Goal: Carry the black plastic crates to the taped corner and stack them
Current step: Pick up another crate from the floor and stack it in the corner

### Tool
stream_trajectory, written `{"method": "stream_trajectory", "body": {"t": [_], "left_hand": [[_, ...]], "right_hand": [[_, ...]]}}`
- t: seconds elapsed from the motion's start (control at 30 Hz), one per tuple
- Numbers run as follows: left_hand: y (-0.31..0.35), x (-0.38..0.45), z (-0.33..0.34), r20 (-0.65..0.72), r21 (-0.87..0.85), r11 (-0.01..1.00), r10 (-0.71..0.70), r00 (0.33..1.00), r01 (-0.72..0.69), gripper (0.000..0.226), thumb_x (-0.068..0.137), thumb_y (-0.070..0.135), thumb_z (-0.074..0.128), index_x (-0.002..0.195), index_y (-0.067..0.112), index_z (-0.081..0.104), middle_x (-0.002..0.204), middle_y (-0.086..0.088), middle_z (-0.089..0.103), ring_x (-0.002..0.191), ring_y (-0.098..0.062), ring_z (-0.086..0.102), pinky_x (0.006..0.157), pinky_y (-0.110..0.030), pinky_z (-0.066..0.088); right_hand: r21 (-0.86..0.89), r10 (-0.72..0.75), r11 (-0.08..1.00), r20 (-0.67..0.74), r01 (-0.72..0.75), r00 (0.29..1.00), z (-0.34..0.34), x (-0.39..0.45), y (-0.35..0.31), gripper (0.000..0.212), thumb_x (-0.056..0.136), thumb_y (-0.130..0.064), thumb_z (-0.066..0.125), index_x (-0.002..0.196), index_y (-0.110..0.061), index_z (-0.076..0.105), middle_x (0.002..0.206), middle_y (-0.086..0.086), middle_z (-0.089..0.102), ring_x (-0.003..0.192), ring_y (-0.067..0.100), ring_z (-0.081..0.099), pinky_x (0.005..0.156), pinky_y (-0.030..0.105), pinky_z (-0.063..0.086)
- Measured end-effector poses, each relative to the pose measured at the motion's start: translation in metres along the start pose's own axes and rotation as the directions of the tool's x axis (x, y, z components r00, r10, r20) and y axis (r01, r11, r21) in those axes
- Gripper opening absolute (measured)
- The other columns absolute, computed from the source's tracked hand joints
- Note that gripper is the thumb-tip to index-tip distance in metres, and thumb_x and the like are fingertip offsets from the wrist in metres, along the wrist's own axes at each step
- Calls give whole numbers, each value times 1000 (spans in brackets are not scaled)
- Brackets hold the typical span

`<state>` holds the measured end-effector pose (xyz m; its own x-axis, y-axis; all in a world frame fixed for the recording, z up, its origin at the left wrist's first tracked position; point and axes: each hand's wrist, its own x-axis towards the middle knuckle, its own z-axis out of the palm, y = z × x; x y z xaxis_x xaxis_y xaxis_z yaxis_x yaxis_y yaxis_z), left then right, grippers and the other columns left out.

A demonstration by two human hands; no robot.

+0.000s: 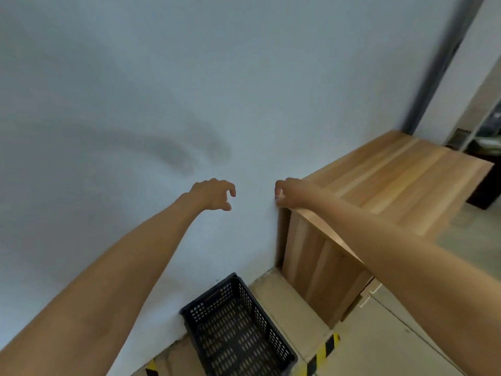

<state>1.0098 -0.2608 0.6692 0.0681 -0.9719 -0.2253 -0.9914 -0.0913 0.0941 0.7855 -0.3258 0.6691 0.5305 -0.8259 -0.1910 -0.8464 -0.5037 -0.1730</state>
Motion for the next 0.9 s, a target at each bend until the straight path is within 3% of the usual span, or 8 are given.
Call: {"method": "stream_trajectory", "body": {"t": [0.2, 0.37, 0.53, 0.7, 0.9], "left_hand": [[124, 14, 1, 30, 53, 971, 230, 973, -232, 37, 86, 34, 66, 122, 33, 57, 118, 7, 62, 110, -20, 57, 88, -36, 44], [243, 16, 17, 94, 94, 911, 393, 915, -402, 40, 84, 27, 59, 122, 35, 53, 113, 4, 60, 100, -20, 58, 76, -30, 42], [371, -1, 36, 175, 150, 820, 527, 832, -552, 44, 87, 23, 66, 128, 24, 51, 113, -3, 62, 98, -22, 60, 89, -40, 52], [520, -38, 66, 214, 195, 676, 678, 704, -710, 47, 88, 27, 69, 131, 24, 52, 119, -1, 61, 104, -21, 58, 79, -34, 49], [687, -97, 119, 317, 243, 507, 764, 561, -827, 52, 88, 34, 68, 135, 27, 48, 121, 2, 61, 114, -22, 55, 87, -39, 49]], "right_hand": [[-6, 246, 969, 70, -246, 967, 3, -98, 93, 40, 93, -28, 54, 129, -12, 51, 127, 7, 59, 112, 29, 57, 93, 41, 49], [34, 465, 885, 11, -465, 885, 2, -183, 180, 34, 94, -28, 52, 123, -9, 55, 119, 10, 63, 104, 28, 62, 88, 41, 53], [85, 598, 795, 52, -600, 800, 10, -285, 263, 38, 93, -35, 51, 127, -16, 50, 125, 5, 58, 112, 29, 56, 90, 40, 48], [139, 748, 646, 79, -750, 659, 28, -415, 351, 34, 91, -30, 54, 121, -15, 58, 120, 10, 61, 109, 31, 59, 94, 45, 49], [173, 872, 447, 134, -878, 471, 71, -573, 439, 37, 89, -31, 54, 122, -14, 55, 119, 10, 61, 107, 31, 59, 93, 46, 50]]}}
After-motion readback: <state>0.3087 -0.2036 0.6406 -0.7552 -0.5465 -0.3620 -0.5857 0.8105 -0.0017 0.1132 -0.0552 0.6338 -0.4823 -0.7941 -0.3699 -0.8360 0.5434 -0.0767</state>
